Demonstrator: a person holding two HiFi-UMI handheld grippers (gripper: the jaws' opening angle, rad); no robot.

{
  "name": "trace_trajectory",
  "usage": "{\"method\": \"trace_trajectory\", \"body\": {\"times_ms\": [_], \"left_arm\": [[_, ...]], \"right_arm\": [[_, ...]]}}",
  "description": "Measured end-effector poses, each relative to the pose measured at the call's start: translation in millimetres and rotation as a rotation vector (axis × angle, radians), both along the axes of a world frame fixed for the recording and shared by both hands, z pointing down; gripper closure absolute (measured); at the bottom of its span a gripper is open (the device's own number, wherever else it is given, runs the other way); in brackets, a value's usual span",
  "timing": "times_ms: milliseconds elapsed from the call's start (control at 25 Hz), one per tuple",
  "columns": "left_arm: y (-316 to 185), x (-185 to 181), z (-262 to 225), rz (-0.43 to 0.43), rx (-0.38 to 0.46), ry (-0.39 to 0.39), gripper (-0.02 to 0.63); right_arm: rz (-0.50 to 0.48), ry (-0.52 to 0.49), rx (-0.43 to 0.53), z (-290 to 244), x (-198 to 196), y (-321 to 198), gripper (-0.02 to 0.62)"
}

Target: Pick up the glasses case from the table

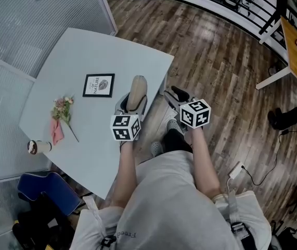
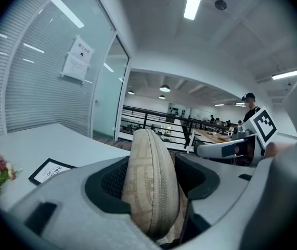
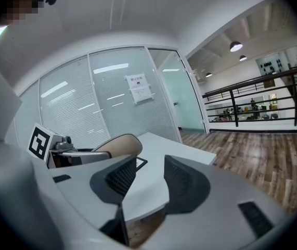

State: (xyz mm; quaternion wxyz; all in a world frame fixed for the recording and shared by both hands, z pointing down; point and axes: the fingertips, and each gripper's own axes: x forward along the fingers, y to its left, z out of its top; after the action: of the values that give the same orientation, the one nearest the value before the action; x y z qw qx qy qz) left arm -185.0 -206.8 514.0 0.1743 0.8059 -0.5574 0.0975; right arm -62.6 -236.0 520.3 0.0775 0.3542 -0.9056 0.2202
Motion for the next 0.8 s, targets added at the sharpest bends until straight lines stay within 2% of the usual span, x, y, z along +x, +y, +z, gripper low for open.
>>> {"method": "trace_trajectory", "body": {"times_ms": [440,640,720,800], "left_arm": [[6.6,-12.3,2.5,-0.022,-0.003,-0.007,0.342],[5.3,-16.5,0.5,-0.029,0.003,-0.006,0.342],[5.1,-17.3,1.7,-0.033,0.003,-0.008,0.342],[5.2,-17.1,2.8,-0.034,0.001,-0.008,0.342]], "right_arm": [[-0.001,0.017,0.006,0.1,-9.2,2.5,0.493],[0.016,0.016,0.012,-3.9,-9.8,0.0,0.546],[0.022,0.020,0.010,-2.4,-9.3,-0.2,0.589],[0.020,0.019,0.007,-1.5,-8.7,0.3,0.597]]}}
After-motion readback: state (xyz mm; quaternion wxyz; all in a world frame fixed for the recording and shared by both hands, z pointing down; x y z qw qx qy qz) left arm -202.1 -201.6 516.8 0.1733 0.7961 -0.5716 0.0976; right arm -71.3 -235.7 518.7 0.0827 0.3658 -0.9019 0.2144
